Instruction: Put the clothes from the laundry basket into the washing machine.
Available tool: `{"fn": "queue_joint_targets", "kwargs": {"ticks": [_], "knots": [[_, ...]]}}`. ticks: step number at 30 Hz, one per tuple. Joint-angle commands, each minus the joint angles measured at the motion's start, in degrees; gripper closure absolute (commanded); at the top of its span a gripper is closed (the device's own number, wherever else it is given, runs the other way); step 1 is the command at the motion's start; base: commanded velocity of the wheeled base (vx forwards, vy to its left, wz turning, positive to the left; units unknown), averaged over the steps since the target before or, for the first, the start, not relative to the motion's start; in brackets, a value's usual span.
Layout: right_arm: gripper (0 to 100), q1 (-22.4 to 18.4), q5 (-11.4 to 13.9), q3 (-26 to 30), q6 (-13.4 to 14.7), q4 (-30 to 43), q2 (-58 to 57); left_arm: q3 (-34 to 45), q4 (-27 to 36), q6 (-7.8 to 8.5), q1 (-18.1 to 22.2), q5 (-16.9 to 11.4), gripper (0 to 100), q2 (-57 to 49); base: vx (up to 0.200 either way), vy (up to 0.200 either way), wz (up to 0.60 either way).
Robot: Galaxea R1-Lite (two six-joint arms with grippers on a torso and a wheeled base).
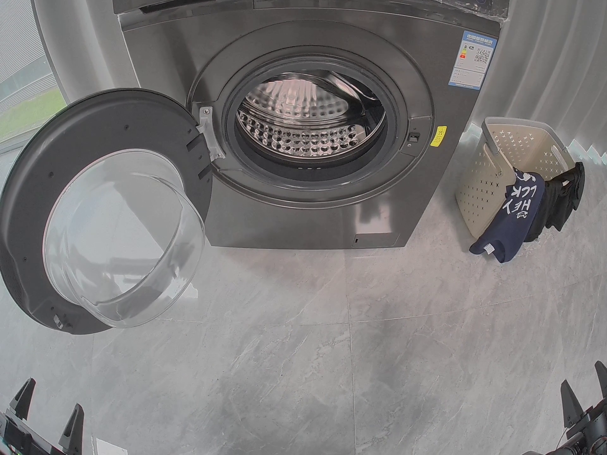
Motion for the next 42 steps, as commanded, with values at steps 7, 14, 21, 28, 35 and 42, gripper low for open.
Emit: {"fn": "queue_joint_targets", "kwargs": {"ticks": [7, 14, 21, 28, 35, 42], "knots": [[0, 0.0, 0.0, 0.1, -0.1, -0.1, -0.7, 1.0, 0.0, -0.02, 0.0, 0.0, 0, -1.0, 0.000, -0.200, 0.00], [0, 0.0, 0.0, 0.1, -0.1, -0.1, -0.7, 1.0, 0.0, 0.07, 0.0, 0.0, 0, -1.0, 0.000, -0.057, 0.00], [0, 0.0, 0.0, 0.1, -0.2, 0.0, -0.7, 1.0, 0.0, 0.07, 0.0, -0.1, 0, -1.0, 0.086, 0.000, 0.00], [0, 0.0, 0.0, 0.1, -0.1, -0.1, -0.7, 1.0, 0.0, -0.20, 0.0, 0.0, 0, -1.0, 0.200, 0.000, 0.00], [0, 0.0, 0.0, 0.1, -0.2, -0.1, -0.7, 1.0, -0.1, -0.55, 0.0, -0.1, 0, -1.0, 0.057, 0.000, 0.00], [0, 0.0, 0.0, 0.1, -0.2, -0.1, -0.7, 1.0, 0.0, -0.55, -0.1, 0.0, 0, -1.0, 0.000, -0.171, 0.00]]}}
